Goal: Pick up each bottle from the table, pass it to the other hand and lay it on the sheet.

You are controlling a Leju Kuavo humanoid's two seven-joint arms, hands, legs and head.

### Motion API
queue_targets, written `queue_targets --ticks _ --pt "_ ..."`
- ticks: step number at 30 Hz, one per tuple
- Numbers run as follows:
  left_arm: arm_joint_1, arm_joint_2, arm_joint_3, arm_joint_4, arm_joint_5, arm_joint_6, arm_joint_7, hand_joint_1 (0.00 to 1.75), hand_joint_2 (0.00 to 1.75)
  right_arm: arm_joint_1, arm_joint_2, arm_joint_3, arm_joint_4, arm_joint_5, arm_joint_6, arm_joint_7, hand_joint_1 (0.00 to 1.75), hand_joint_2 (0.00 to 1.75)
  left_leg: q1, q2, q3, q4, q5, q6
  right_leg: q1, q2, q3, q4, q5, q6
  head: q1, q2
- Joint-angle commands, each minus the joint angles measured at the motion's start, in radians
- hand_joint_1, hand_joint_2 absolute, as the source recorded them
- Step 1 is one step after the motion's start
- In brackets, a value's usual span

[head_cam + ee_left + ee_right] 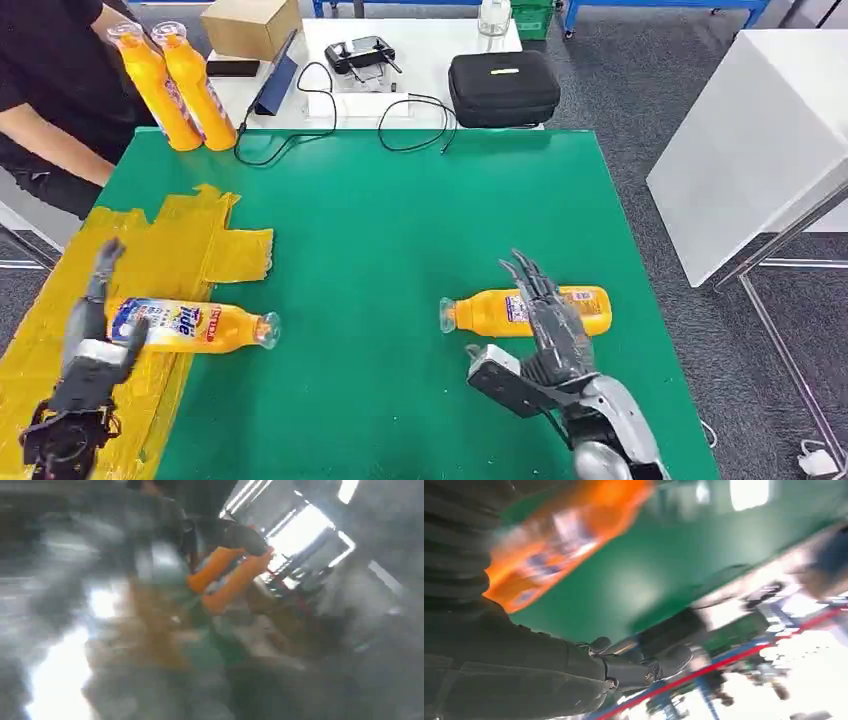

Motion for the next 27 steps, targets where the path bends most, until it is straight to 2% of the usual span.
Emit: queue_targets --ticks 1,10,16,24,27 --pt "0.061 -0.228 0.154 -0.212 0.217 -0.25 0.089 0.0 0.0 0.06 -0.122 -0.124 0.015 0.122 0.078 0.074 0.0 1.75 -0.002 0.001 0.003 0.0 -0.002 0.001 -0.001 0.0 0.003 -0.001 -0.001 0.001 0.0 0.0" --pt "0.065 -0.235 0.135 -0.212 0.269 -0.293 0.124 0.0 0.0 0.044 -0.135 -0.123 0.038 0.162 0.113 0.109 0.0 1.75 -0.002 0.001 0.002 -0.001 -0.001 0.002 -0.002 0.0 0.002 -0.001 0.0 0.0 0.0 0.0" --pt "0.065 -0.24 0.089 -0.218 0.292 -0.31 0.152 0.0 0.0 -0.06 -0.147 -0.132 0.161 0.192 0.153 0.12 0.0 1.75 -0.001 0.002 0.004 -0.001 -0.002 0.002 -0.002 0.001 0.003 -0.002 0.0 0.001 0.0 0.0" --pt "0.065 -0.237 0.09 -0.216 0.292 -0.312 0.152 0.0 0.0 -0.059 -0.147 -0.127 0.16 0.198 0.159 0.123 0.0 1.75 -0.001 0.001 0.004 -0.001 -0.001 0.002 -0.002 0.0 0.004 -0.002 0.0 0.0 0.0 0.0" --pt "0.056 -0.24 0.083 -0.209 0.294 -0.314 0.153 0.0 0.0 -0.119 -0.14 -0.111 0.231 0.205 0.185 0.132 0.0 1.75 -0.001 0.001 0.002 0.0 0.0 0.003 -0.002 0.001 0.002 -0.001 0.0 0.0 0.0 0.0"
